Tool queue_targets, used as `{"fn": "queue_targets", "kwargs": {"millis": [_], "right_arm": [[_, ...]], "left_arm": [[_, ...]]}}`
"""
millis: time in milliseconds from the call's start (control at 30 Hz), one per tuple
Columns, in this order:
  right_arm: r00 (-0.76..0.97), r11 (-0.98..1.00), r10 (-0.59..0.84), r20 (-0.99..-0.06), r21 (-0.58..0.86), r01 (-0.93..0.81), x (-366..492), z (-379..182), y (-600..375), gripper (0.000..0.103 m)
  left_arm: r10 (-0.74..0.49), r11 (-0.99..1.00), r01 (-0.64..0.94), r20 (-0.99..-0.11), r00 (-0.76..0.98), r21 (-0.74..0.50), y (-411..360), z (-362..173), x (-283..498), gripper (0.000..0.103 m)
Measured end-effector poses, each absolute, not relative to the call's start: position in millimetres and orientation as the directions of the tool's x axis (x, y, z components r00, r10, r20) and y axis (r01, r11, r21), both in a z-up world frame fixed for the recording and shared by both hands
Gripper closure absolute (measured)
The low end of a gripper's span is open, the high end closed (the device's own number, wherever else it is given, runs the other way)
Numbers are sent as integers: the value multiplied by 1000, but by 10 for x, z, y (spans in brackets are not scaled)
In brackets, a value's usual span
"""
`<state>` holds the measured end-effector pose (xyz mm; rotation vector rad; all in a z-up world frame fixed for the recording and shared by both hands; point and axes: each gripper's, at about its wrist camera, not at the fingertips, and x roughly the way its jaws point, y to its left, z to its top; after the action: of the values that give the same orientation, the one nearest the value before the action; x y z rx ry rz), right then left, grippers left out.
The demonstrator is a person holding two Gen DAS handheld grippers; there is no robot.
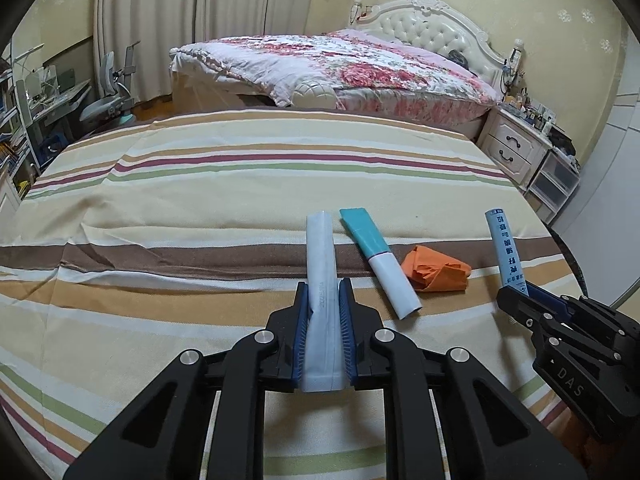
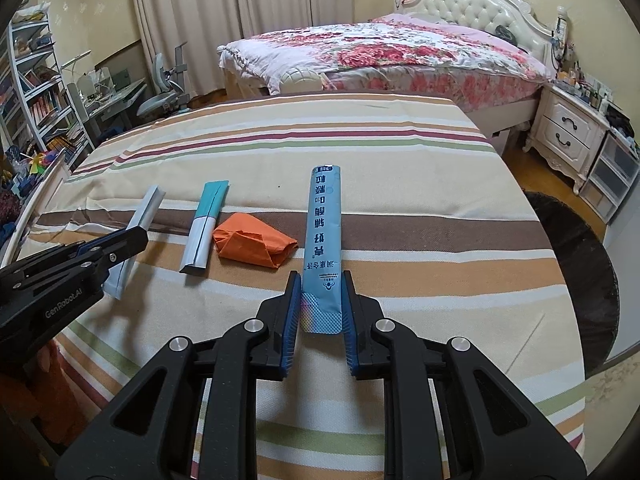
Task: Collect trash
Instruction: 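Carry the blue box and white tube over the black bin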
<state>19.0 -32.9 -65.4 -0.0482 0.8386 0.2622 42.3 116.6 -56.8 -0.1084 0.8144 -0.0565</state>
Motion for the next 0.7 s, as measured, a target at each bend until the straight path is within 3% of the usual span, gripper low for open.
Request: {"fn": "queue_targets", "kwargs": {"millis": [333,700], "right_arm": [[701,988,141,-700,50,-149,119,-447,-830,84],[744,998,-8,-668,41,47,153,-312,-1748,84]], "left_arm": [[-186,982,140,-636,749,-123,671,-211,275,87],[-301,946,306,-629,717,-104,-231,-157,505,86]]}}
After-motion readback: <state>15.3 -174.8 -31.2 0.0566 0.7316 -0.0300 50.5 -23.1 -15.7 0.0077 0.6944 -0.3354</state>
